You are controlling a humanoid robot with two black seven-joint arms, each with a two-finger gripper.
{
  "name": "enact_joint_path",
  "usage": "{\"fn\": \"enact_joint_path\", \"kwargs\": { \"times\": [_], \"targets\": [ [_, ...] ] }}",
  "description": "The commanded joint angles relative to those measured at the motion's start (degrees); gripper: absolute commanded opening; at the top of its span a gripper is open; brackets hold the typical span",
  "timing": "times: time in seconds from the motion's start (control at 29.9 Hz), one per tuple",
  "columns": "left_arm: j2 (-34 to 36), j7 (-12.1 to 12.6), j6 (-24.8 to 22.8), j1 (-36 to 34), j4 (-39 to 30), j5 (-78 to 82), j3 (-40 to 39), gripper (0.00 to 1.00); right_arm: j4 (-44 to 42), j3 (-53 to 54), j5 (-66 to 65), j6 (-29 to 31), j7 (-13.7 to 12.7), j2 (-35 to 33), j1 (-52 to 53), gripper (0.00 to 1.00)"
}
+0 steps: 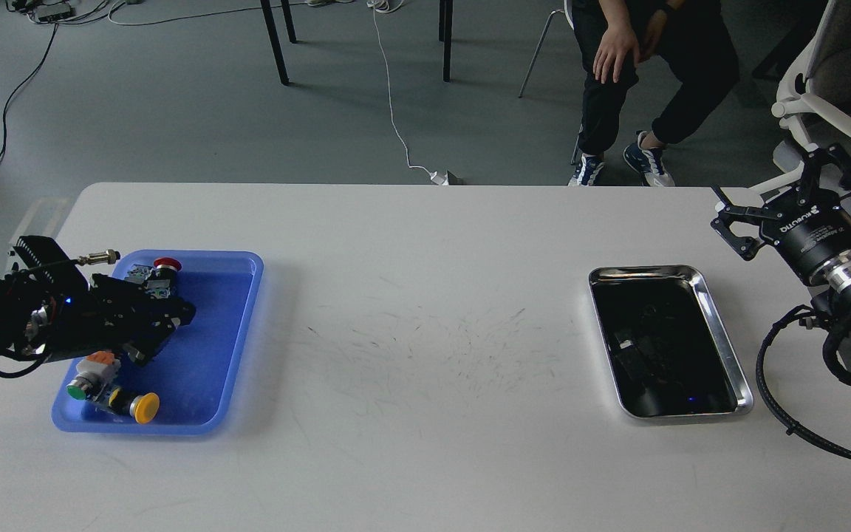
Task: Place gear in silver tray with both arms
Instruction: 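Carry the gear with the left gripper toward the silver tray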
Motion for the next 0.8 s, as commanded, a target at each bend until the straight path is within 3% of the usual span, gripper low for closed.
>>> {"fn": "enact_joint_path", "kwargs": {
  "times": [0.0,0.1,0.27,0.43,0.77],
  "targets": [
    [-0.61,3.02,-3.57,-5.35,-5.89,-2.52,-0.32,0.14,0.1,0.02,0.01,0.0,0.0,0.05,-0.02,0.98],
    [-6.47,8.11,-4.64,-6.77,-9.07,-5.33,-0.5,0.14,0.1,0.2,0.01,0.0,0.0,-0.03,-0.02,0.98],
    [-19.13,12.34,-4.99,-6.69,-8.29,-5.78,-0.68,0.14,-0.42,0.46,0.01,0.0,0.0,-0.47,-0.02,0.98],
    [-32.23,13.93,-4.99,-6.42,-3.03,-5.34,-0.33,0.14,-3.67,0.99,0.01,0.0,0.0,-0.56,0.33,0.98],
    [-52.81,13.58,-3.59,-2.56,11.04,-5.08,0.03,0.14,-10.88,1.52,0.01,0.0,-0.09,-0.38,1.04,0.98]
  ]
}}
